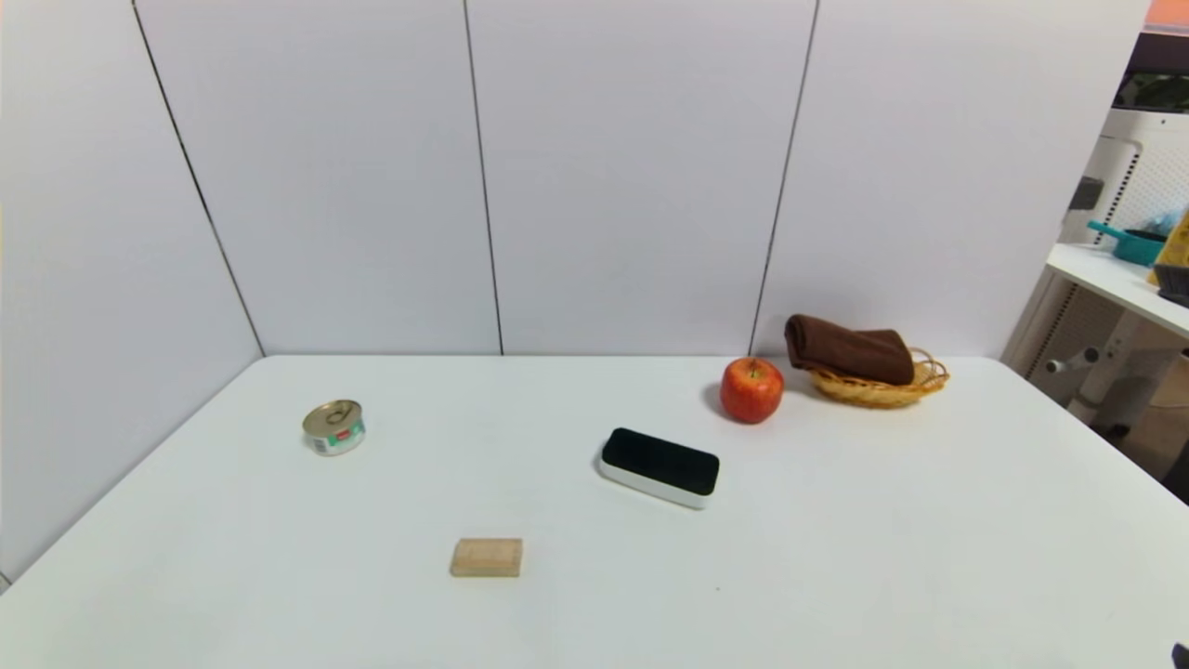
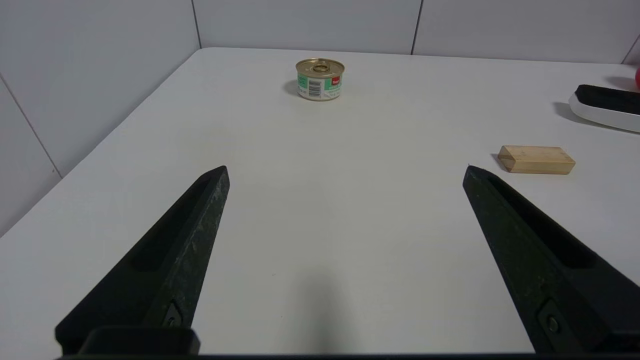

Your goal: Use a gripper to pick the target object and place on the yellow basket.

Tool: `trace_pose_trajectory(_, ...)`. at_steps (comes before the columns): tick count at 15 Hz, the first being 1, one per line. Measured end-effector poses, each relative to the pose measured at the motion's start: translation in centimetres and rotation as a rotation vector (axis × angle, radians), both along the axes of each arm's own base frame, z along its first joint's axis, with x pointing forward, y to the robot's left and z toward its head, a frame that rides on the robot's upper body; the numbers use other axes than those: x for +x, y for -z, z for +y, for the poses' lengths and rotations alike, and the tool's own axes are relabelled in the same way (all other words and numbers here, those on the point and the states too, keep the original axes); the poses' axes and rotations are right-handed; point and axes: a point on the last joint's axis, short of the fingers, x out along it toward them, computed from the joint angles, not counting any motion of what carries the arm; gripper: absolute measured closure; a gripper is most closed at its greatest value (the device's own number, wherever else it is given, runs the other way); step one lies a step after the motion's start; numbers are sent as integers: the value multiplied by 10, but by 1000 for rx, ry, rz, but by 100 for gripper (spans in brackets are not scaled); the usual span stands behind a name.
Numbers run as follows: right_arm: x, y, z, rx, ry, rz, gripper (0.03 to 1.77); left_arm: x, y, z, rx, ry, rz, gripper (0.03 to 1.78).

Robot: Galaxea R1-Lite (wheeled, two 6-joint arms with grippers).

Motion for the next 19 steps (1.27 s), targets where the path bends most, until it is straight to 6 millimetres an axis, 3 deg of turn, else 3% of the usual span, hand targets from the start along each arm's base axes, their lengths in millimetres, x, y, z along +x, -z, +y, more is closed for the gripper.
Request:
trace_pose_trajectory(4,-16,63,0,10,19,-100,11,0,0,0,0,0,0,12)
trace_pose_trajectory(6,-22,75,0,43,31,-168,11,0,0,0,0,0,0,12)
trace_pose_trajectory(11,-33,78,-1,136,53,-328,11,0,0,0,0,0,0,12)
trace_pose_trajectory(19,-35,79,-1,158,64,-353,11,0,0,0,0,0,0,12)
